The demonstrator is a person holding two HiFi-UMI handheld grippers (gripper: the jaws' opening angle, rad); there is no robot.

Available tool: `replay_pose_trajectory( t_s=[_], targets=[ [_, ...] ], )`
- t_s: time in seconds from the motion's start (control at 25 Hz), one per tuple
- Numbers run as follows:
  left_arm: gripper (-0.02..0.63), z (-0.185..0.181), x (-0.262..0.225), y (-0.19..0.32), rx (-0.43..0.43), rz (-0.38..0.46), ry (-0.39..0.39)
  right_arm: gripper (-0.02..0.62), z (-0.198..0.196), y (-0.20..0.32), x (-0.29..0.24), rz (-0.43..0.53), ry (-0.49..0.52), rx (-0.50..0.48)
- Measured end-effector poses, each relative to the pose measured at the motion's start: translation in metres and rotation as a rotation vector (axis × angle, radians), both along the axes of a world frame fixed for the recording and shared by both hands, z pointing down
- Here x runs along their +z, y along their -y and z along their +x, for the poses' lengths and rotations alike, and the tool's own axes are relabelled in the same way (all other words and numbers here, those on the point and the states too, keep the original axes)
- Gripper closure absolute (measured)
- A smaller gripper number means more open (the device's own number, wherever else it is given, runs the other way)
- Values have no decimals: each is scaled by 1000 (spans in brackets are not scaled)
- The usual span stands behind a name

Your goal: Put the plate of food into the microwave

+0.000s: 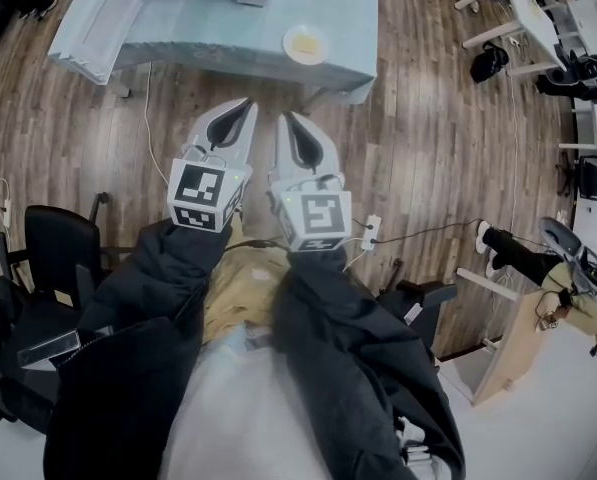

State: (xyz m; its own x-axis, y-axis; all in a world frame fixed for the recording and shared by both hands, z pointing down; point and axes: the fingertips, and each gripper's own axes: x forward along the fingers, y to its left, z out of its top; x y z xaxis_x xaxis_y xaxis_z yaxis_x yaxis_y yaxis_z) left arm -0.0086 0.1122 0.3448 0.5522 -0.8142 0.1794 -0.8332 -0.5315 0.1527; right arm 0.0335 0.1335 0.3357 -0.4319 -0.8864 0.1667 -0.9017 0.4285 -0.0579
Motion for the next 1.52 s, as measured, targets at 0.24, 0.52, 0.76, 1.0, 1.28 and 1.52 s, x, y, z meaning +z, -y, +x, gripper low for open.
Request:
replay_pose_trajectory(
  t_s=[0.24,0.52,0.76,1.0,1.28,1.52],
  targets=[
    [609,-10,10,31,38,-28,-17,597,-14,28,10,-26,-15,20],
    [609,-6,21,56,71,-65,-30,597,-11,49,25,-71,-30,47],
    [609,-2,36,76,69,-99,-18,597,-3,72,40,-119,-14,52],
    [609,-13,38,124,-1,-89,17,597,-10,119,51,-123,20,-21],
    [609,-8,35,186,-56,-85,29,597,-5,181,38,-94,46,-76],
    [609,18,58,227,-52,-144,44,597,18,228,52,-142,62,-92]
  ],
)
